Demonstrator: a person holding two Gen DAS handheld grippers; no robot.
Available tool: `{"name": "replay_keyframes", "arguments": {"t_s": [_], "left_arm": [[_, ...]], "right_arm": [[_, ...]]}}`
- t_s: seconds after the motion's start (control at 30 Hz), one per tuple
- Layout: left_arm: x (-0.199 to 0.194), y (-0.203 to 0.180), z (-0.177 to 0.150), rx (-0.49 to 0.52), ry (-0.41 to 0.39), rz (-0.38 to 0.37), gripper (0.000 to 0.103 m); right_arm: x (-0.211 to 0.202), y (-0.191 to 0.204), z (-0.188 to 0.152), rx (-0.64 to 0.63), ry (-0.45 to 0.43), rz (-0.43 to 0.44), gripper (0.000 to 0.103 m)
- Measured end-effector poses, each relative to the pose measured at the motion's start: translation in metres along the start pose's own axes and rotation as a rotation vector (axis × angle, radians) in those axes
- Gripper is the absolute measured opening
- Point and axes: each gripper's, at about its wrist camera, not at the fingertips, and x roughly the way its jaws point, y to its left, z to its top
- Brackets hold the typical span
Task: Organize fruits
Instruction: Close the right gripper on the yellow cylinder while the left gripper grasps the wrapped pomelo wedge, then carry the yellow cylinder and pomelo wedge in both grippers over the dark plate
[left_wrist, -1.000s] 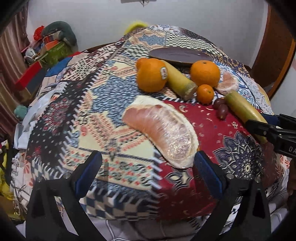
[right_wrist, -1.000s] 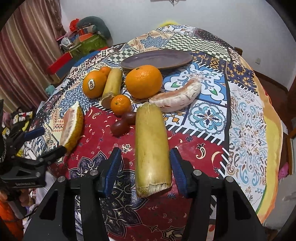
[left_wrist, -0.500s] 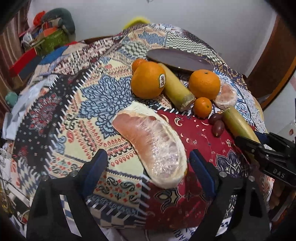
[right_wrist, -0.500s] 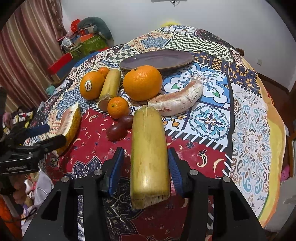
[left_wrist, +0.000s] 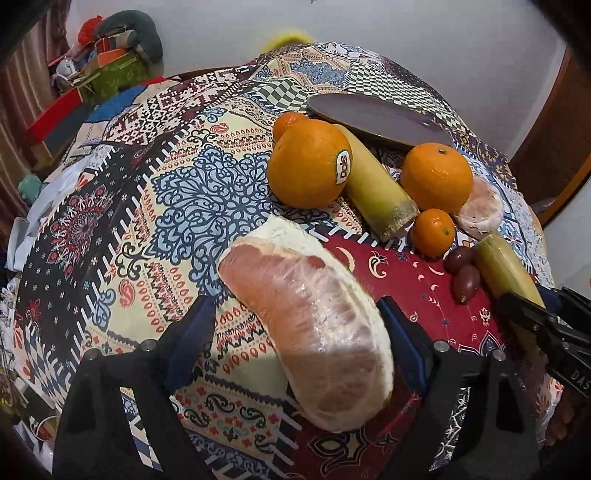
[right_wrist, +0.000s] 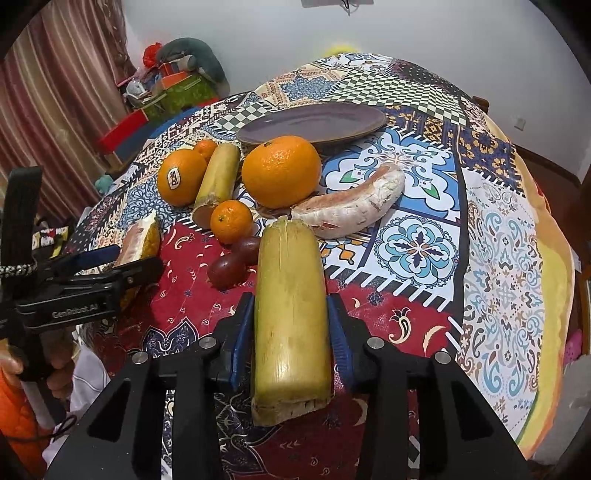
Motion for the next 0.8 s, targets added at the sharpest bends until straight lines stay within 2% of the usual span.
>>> {"name": "replay_keyframes", "arguments": {"t_s": [0.07,0.17,0.23,0.3,0.6,0.8], "left_arm": [[-0.001,0.0,-0.001,0.004,-0.007,0.006,0.083],[-0.006,0.005,-0.004,0.001,-0.013,0.003,0.068],[-0.01,0.011,-0.006,-0.01,-0.012,-0.021,0.057],[-0.014,0.016,-0.009,-0.016,-0.005,-0.055,0.05],[-0.026,0.014,-0.013,-0.002,-0.013,-0.065,0.05],[-0.041,0.004,-0.002,0.023,-0.062,-0.08,0.05]], "right_arm": [[-0.002,0.0,-0.001,0.001,-0.003,-0.002,0.036],[-0.004,-0.001,-0.002,0.007,-0.007,-0.005,0.036],[-0.006,-0.002,-0.003,0.011,-0.011,-0.008,0.036],[-0.008,-0.003,-0.002,0.014,-0.017,-0.012,0.036],[-0.019,-0.007,0.003,0.016,-0.054,-0.02,0.036],[-0.029,-0.01,0.015,0.012,-0.094,-0.03,0.036]]}}
